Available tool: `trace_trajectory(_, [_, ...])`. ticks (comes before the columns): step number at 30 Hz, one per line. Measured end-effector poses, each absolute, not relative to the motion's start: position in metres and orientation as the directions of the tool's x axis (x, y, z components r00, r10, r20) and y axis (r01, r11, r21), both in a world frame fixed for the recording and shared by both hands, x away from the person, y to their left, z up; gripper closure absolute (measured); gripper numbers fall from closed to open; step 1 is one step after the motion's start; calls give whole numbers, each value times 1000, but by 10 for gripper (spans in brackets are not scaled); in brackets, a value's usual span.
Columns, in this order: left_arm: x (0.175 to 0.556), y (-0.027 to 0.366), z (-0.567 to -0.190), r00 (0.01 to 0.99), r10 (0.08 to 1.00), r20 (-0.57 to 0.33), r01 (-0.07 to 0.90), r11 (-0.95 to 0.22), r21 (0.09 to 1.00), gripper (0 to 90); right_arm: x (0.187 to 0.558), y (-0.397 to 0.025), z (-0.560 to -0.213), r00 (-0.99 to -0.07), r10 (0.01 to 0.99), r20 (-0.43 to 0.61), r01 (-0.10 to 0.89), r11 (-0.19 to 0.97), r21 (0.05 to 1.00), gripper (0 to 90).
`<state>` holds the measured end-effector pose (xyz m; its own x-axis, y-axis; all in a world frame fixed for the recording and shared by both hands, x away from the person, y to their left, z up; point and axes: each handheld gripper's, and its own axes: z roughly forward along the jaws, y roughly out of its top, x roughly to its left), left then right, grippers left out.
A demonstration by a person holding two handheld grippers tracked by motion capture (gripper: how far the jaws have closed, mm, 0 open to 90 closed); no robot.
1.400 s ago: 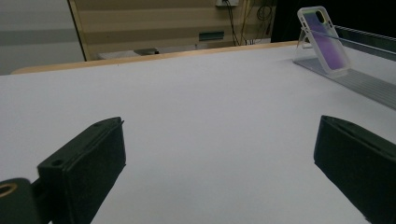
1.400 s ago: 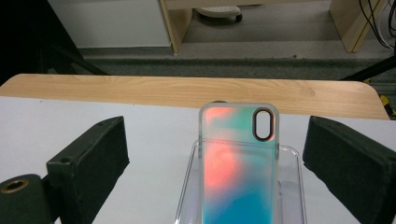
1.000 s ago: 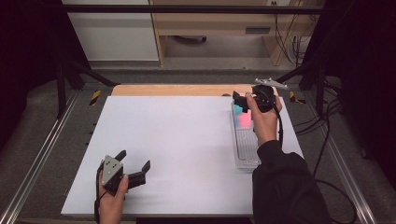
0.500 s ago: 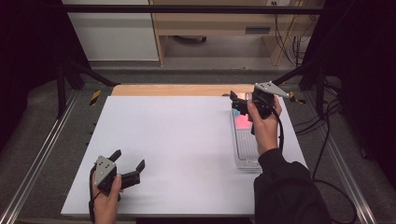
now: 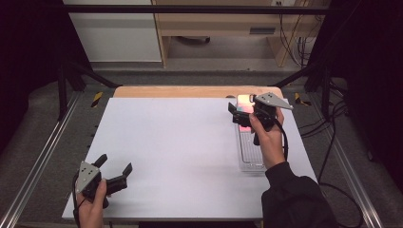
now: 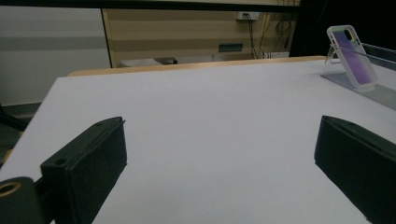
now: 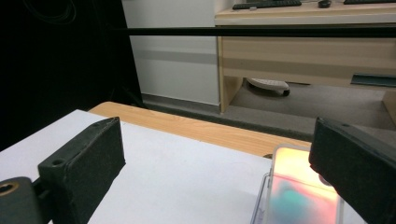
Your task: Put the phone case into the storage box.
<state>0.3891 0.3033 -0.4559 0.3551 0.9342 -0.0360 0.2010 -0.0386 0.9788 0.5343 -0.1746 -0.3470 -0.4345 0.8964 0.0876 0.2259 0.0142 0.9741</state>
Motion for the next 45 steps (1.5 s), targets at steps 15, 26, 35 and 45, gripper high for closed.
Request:
trace_trajectory(15, [389,307,-457,350,936,-28,197,-45,979,17,514,-171,-347,-461,885,63,181,25,983,32])
trace_trajectory(26, [389,306,-457,347,938,-19,196,-53,979,17,500,-174,-346,-475,877,67,180,22,983,37])
trace_trajectory(35, [390,307,-458,346,938,-17,197,-55,979,17,487,-179,-349,-488,870,77,179,13,984,38])
trace_trajectory(45, [391,308,-458,352,936,-19,195,-54,979,18,473,-181,-342,-499,865,56,142,17,990,37])
